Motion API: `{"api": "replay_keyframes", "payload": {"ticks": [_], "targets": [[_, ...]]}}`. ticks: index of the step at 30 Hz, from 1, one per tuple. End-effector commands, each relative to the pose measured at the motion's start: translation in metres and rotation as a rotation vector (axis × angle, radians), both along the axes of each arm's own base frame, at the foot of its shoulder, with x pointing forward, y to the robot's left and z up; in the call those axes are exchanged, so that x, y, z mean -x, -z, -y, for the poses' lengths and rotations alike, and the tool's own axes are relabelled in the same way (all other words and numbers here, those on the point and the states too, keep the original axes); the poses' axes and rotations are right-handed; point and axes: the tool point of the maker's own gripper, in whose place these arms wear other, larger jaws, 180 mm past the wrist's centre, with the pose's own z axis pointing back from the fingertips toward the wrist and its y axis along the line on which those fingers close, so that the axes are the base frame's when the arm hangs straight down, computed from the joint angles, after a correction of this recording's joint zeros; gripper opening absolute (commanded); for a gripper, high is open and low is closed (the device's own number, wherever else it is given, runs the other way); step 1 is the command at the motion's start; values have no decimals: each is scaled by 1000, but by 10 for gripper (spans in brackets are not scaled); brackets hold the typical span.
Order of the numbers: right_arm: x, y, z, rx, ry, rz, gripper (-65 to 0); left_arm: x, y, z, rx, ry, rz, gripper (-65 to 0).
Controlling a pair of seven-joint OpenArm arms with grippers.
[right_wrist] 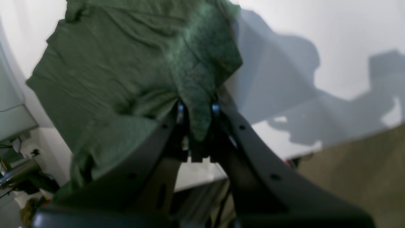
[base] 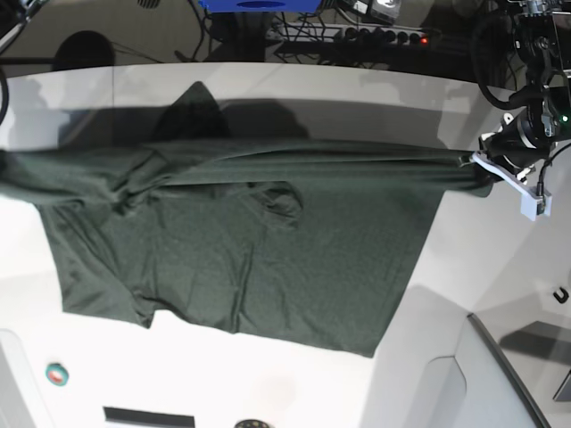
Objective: Layout the t-shirt on the table in an organized manner, then fold the t-shirt properly
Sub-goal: 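Grasp the shirt edge with both grippers and pull it taut, then lift the held shirt edge with both grippers and flap it down flat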
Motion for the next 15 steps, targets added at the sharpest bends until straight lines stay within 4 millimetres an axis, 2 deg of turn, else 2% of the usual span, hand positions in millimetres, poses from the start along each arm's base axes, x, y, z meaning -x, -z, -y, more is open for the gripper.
{"api": "replay_keyframes", "payload": {"ticks": [1,4,10,13,15], "targets": [[-8,-13,15,47,21,42,-644,-4,-8,-11,-44,-9,20,-650],[-5,-8,7,28,21,37,-644,-4,-8,-11,-44,-9,20,-650],[9,0,4,18,15,-3,-644,-2,-9,-15,-51,-12,15,-650],[1,-3,6,26,10,11,-644,-7,-12,-13,-51,-7,27,-650],[-17,-14,6,33,-1,52,-644,-25,-20,-6,-49,13,64,-650]]}}
